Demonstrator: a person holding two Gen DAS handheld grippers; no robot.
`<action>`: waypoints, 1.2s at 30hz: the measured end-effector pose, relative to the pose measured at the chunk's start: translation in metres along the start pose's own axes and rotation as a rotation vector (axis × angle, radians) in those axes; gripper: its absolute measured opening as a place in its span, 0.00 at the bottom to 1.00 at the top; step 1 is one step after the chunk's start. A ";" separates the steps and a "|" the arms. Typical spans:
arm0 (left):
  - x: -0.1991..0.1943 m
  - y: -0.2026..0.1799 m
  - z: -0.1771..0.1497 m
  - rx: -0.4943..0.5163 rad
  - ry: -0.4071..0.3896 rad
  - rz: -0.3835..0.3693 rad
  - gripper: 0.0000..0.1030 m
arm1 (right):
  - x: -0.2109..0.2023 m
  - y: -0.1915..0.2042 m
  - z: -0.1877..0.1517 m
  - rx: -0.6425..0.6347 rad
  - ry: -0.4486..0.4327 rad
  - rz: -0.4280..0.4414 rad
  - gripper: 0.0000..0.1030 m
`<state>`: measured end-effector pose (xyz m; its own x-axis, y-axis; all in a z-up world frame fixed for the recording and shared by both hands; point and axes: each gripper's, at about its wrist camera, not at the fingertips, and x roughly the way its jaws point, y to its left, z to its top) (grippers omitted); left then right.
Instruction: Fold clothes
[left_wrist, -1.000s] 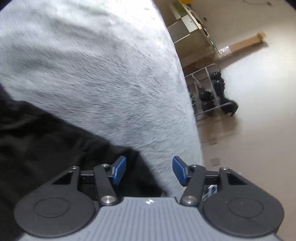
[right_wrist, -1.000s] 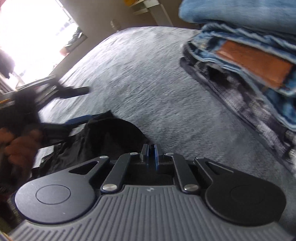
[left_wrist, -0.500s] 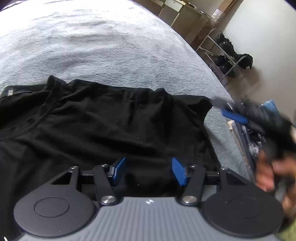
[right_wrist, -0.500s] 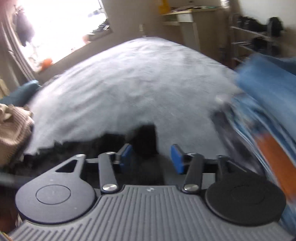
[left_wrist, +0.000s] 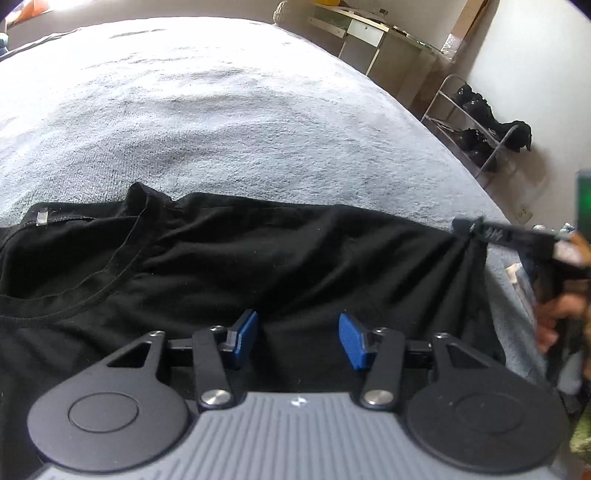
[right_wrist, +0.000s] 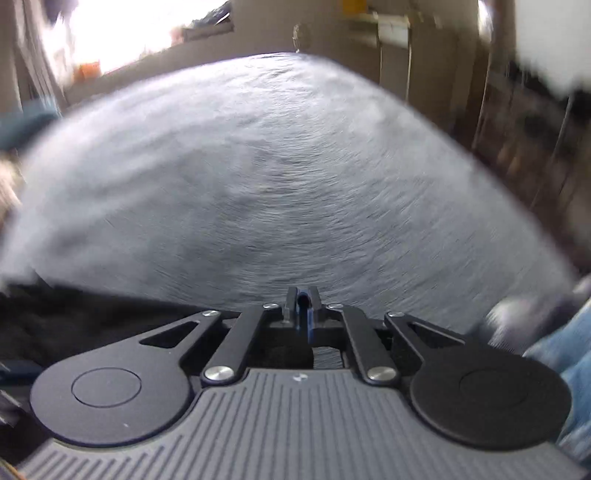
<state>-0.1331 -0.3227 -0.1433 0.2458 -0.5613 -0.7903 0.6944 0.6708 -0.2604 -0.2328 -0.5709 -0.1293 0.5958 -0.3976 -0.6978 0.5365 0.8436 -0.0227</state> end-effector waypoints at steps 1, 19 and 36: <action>0.000 -0.001 0.000 0.010 0.000 0.003 0.49 | 0.008 -0.002 -0.004 -0.009 0.018 -0.016 0.02; 0.010 -0.001 0.000 0.040 -0.021 0.016 0.52 | -0.078 -0.025 -0.065 0.417 0.302 0.183 0.41; 0.014 -0.005 -0.001 0.076 -0.031 0.040 0.53 | -0.064 0.024 -0.070 -0.276 0.253 -0.051 0.05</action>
<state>-0.1337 -0.3336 -0.1541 0.2939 -0.5502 -0.7816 0.7325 0.6550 -0.1856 -0.3000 -0.4995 -0.1356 0.3876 -0.3694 -0.8446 0.3596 0.9042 -0.2304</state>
